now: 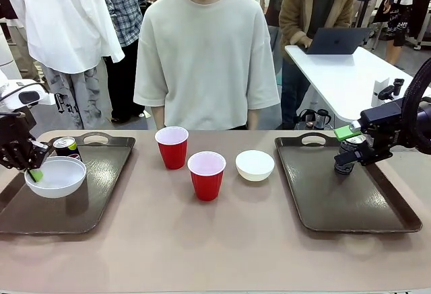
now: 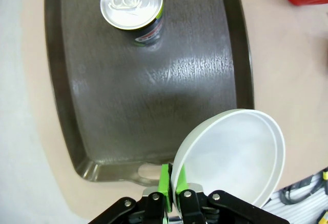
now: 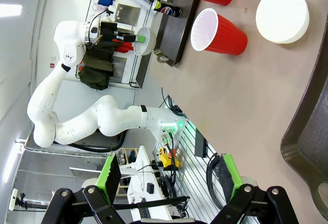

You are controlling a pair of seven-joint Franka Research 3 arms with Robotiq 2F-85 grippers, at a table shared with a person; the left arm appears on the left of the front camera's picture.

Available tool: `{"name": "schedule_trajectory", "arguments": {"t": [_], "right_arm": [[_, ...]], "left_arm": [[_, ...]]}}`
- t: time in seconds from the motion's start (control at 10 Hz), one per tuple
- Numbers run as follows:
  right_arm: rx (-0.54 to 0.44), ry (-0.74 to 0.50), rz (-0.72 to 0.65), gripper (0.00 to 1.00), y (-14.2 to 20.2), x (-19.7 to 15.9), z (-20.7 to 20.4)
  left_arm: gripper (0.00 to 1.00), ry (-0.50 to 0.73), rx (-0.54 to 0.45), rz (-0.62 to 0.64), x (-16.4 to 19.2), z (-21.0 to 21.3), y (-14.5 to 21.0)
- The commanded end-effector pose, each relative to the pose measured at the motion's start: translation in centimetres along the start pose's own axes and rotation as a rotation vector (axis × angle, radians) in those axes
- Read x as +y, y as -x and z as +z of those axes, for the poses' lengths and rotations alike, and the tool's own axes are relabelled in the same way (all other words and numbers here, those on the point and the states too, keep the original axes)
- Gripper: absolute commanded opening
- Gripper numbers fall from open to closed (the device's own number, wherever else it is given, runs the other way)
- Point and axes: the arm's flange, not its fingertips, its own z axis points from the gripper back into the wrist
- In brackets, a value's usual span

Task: Prepare tableware on both trays.
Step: Pick up a Picnic Bowl from the table and place it on a Handle tray.

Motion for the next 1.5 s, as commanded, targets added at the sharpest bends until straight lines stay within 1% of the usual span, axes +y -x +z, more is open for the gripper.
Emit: {"name": "schedule_trajectory", "arguments": {"t": [0.0, 0.6, 0.7, 0.8, 0.9, 1.2, 1.4], "right_arm": [[-0.008, -0.020, 0.008, 1.00, 0.0, -0.1, -0.1], [-0.008, -0.020, 0.008, 1.00, 0.0, -0.1, -0.1], [-0.008, -0.020, 0.008, 1.00, 0.0, -0.1, -0.1], [-0.008, -0.020, 0.008, 1.00, 0.0, -0.1, -0.1], [-0.008, -0.020, 0.008, 1.00, 0.0, -0.1, -0.1], [-0.008, -0.020, 0.008, 1.00, 0.0, -0.1, -0.1], [-0.008, -0.020, 0.008, 1.00, 0.0, -0.1, -0.1]], "left_arm": [[0.05, -0.003, -0.013, -0.002, 0.0, 0.1, -0.1], [0.05, -0.003, -0.013, -0.002, 0.0, 0.1, -0.1], [0.05, 0.000, 0.000, 0.000, 0.0, 0.0, 0.0], [0.05, 0.041, 0.033, 0.030, 1.7, -1.7, -0.8], [0.05, 0.048, 0.067, 0.039, 2.3, -3.7, -1.2], [0.05, 0.087, 0.113, -0.007, 2.2, -6.9, -1.6], [0.05, 0.080, 0.126, -0.018, 2.2, -8.2, -1.4]]}}
